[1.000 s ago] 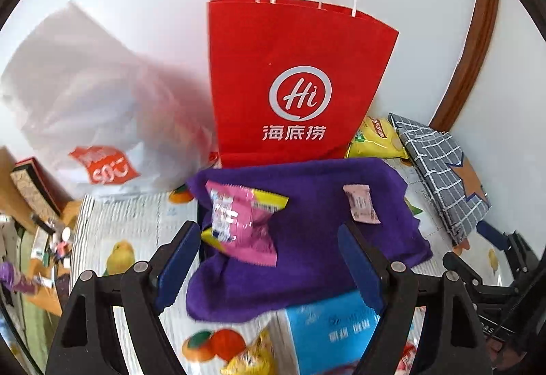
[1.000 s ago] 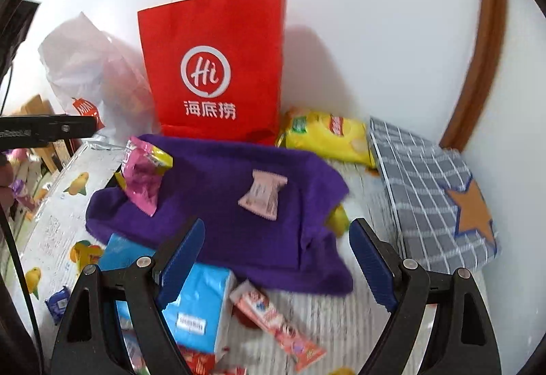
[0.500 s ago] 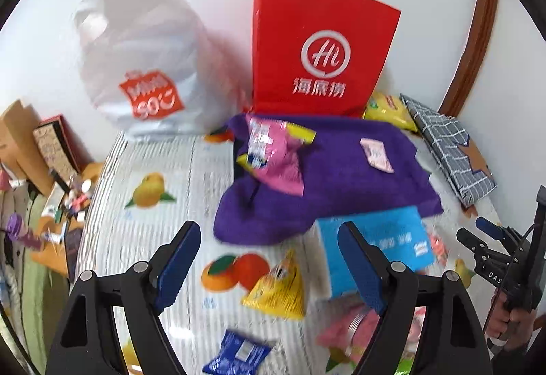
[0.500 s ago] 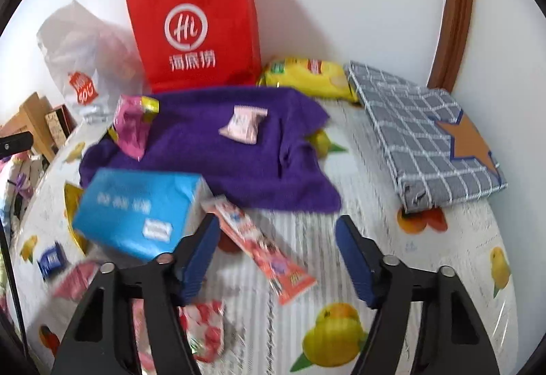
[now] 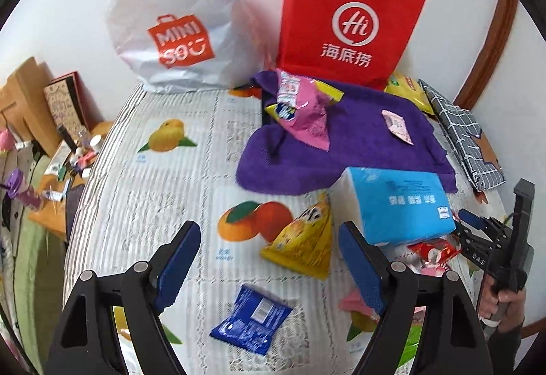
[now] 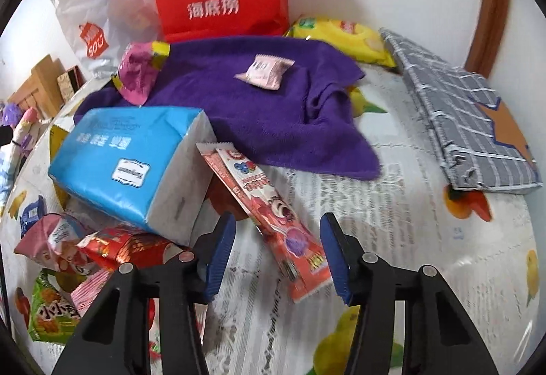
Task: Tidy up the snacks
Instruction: 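Move both grippers back toward the remaining snacks, then grasp the red candy stick with the right gripper while the left gripper grasps the blue packet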
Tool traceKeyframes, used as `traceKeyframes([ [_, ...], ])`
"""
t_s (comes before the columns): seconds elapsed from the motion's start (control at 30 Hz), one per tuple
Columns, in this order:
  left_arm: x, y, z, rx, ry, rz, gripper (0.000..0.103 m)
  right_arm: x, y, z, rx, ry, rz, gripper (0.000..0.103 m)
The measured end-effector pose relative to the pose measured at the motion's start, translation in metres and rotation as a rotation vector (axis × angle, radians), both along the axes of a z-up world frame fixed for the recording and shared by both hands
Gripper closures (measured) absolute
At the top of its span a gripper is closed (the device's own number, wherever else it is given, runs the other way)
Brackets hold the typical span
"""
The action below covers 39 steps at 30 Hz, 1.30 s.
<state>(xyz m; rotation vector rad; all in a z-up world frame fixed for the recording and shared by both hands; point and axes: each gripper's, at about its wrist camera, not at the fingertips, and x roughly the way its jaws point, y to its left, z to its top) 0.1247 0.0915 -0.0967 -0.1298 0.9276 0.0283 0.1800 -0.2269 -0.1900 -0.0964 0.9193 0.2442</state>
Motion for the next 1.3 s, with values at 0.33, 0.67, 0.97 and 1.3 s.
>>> traceKeyframes([
  [0.33,-0.012,0.021,-0.025,-0.018,0.051,0.049,0.021,-0.012,-0.008,-0.005,-0.015,0.018,-0.031,0.079],
  [0.67,-0.025,0.011,-0.076,-0.028,0.157,-0.058,0.021,-0.055,-0.032,-0.006,0.021,0.032,-0.112,0.08],
  [0.97,-0.043,-0.001,-0.086,-0.005,0.136,-0.092,0.021,-0.073,-0.03,-0.008,0.037,0.027,-0.128,0.079],
  [1.3,-0.04,-0.025,-0.081,0.056,0.099,-0.143,0.062,-0.072,-0.022,-0.01,0.035,0.026,-0.096,0.078],
])
